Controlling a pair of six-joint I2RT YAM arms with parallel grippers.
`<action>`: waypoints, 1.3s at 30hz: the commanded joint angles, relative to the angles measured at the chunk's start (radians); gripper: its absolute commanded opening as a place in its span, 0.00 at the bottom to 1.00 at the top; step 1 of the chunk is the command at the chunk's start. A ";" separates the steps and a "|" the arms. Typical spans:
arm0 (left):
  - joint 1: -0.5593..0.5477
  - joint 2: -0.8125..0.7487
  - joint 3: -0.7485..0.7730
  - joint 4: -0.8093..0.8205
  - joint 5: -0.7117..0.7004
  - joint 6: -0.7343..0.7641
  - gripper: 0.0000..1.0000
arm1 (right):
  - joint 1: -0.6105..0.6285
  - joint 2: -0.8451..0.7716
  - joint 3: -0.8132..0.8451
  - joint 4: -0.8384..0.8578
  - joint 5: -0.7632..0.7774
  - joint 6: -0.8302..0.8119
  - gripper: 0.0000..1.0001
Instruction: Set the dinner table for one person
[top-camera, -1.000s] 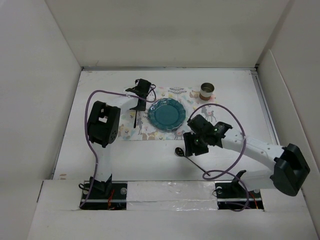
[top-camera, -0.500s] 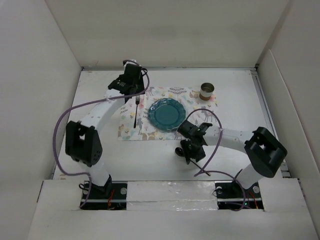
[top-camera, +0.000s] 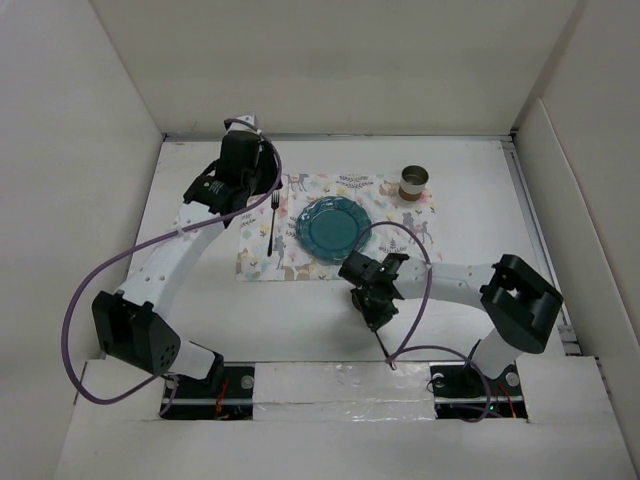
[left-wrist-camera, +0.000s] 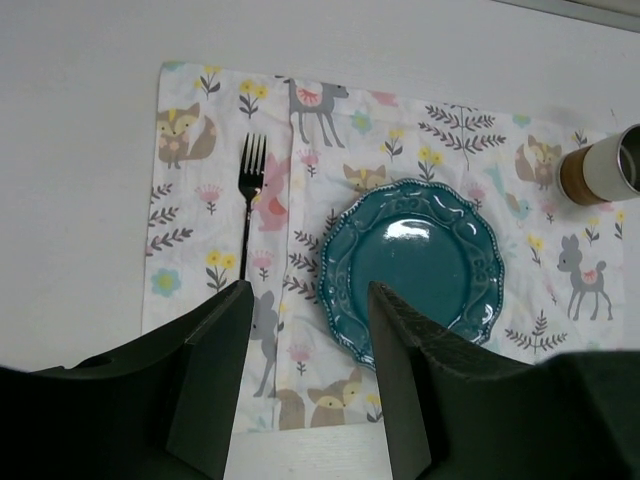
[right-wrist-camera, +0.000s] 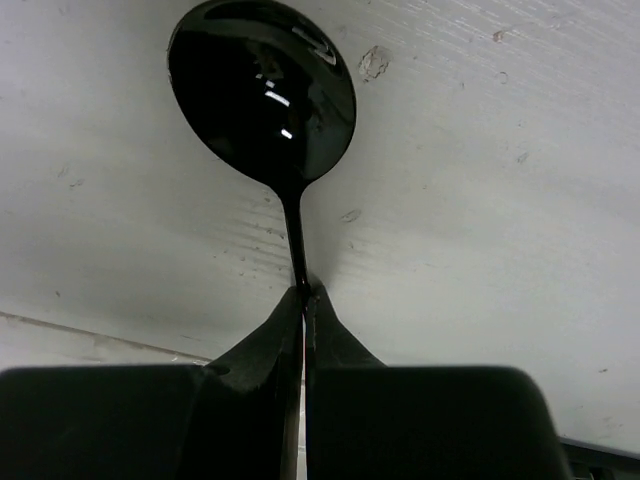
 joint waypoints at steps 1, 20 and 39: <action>0.002 -0.066 -0.021 0.000 0.042 -0.027 0.46 | 0.038 -0.031 -0.009 0.020 0.055 0.037 0.00; 0.002 -0.227 -0.174 0.076 0.246 -0.066 0.46 | -0.451 0.163 0.729 -0.111 0.241 -0.228 0.00; 0.002 -0.223 -0.219 0.082 0.288 -0.061 0.46 | -0.592 0.538 0.906 -0.085 0.199 -0.295 0.00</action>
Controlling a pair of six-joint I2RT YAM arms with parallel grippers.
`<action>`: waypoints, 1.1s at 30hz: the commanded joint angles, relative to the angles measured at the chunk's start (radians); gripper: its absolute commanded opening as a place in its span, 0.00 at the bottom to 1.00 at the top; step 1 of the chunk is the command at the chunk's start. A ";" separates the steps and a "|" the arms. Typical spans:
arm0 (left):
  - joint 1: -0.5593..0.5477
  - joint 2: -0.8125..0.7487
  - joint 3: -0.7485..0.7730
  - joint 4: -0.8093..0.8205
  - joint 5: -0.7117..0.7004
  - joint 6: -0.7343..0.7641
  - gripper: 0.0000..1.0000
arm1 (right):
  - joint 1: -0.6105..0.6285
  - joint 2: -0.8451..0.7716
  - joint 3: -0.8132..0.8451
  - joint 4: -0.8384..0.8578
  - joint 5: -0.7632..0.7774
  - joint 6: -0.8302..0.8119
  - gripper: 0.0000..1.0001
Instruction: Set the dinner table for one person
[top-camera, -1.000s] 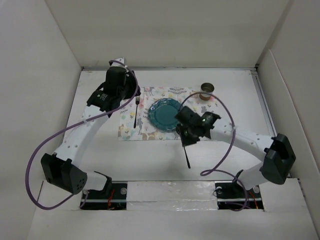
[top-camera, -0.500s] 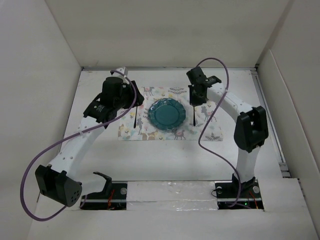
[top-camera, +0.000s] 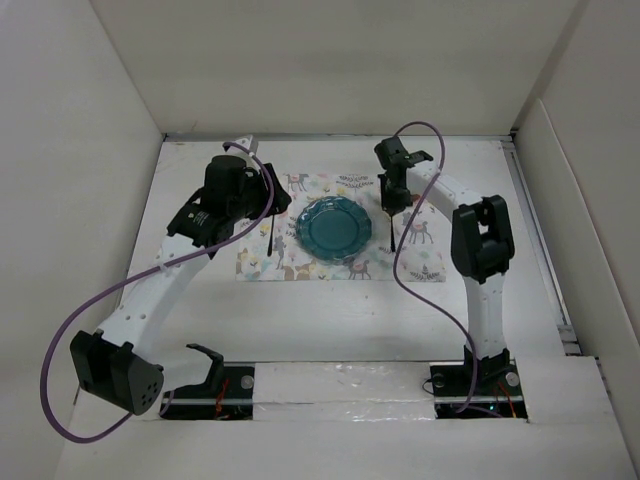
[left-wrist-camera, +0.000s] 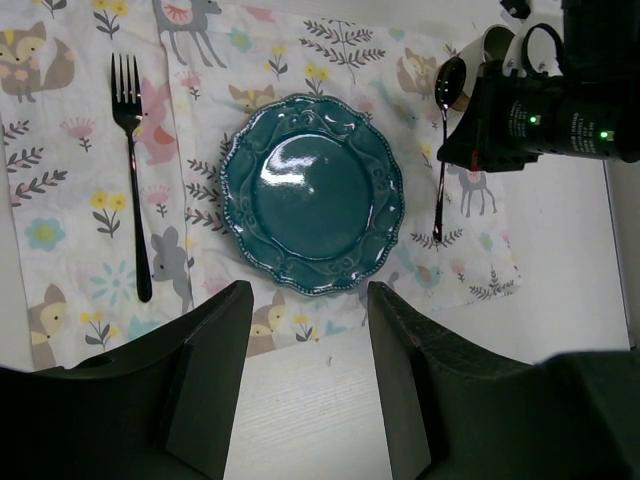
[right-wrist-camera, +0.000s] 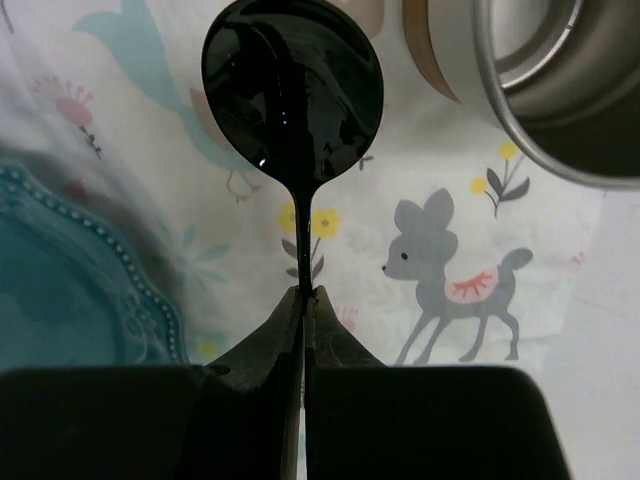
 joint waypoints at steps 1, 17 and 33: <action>0.002 -0.003 0.005 0.027 0.000 0.007 0.46 | -0.011 0.041 0.050 0.026 -0.009 -0.020 0.00; 0.002 0.059 0.112 0.001 -0.073 -0.011 0.49 | 0.012 -0.073 0.086 -0.035 -0.057 0.023 0.58; 0.002 -0.023 0.465 0.068 -0.456 -0.014 0.62 | 0.009 -1.132 -0.296 0.457 0.143 0.198 0.92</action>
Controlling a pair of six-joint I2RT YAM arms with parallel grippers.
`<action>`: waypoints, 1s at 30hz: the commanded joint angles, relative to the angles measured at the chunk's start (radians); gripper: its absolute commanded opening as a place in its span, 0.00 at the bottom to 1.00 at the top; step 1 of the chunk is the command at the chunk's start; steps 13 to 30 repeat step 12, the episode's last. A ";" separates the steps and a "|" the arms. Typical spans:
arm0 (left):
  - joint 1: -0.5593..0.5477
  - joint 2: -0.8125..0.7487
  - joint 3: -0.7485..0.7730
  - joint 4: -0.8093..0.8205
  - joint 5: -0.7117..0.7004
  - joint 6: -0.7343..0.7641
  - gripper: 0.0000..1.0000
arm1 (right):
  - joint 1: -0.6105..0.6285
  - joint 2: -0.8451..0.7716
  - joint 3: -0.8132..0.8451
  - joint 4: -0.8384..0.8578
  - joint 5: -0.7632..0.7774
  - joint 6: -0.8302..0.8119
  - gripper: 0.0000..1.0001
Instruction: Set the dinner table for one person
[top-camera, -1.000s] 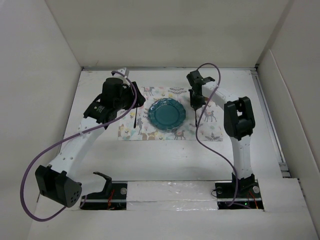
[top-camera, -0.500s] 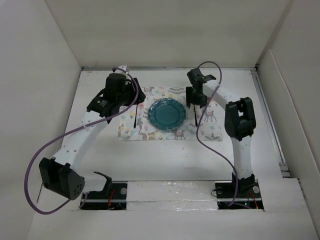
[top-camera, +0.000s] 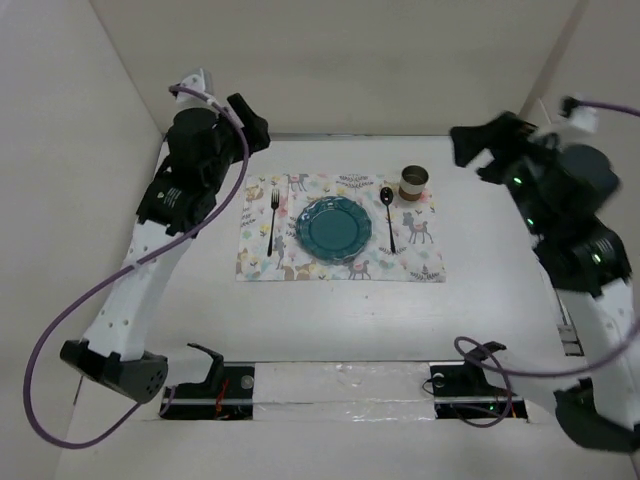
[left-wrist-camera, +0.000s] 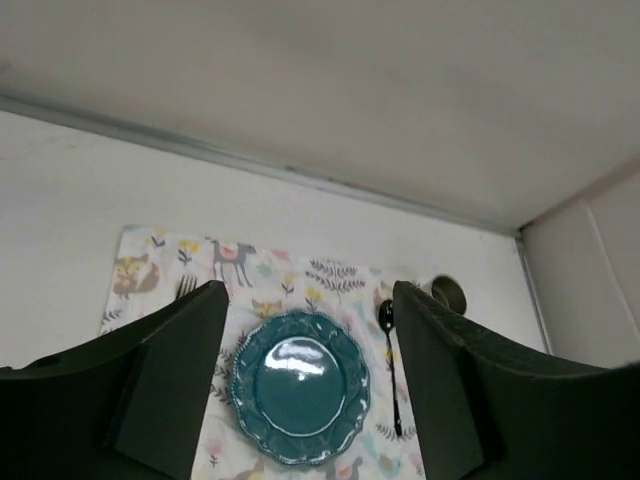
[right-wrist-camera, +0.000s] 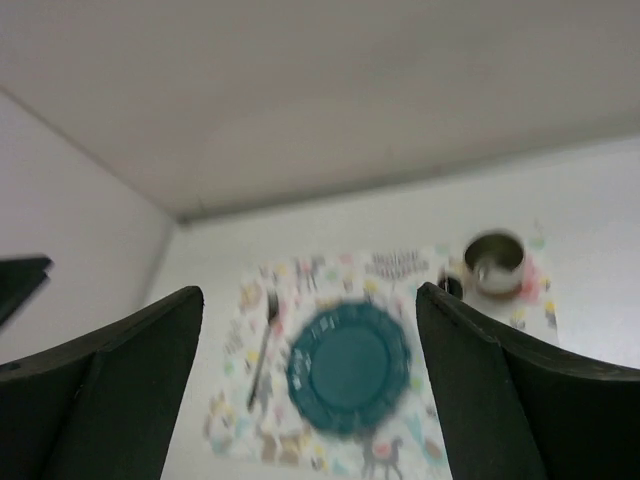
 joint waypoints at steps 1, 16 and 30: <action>0.002 -0.165 0.030 0.099 -0.197 0.012 0.65 | -0.066 -0.191 -0.181 0.237 0.135 0.076 0.94; 0.002 -0.250 -0.101 0.058 -0.223 0.018 0.74 | -0.169 -0.145 -0.226 0.140 0.045 0.105 1.00; 0.002 -0.250 -0.101 0.058 -0.223 0.018 0.74 | -0.169 -0.145 -0.226 0.140 0.045 0.105 1.00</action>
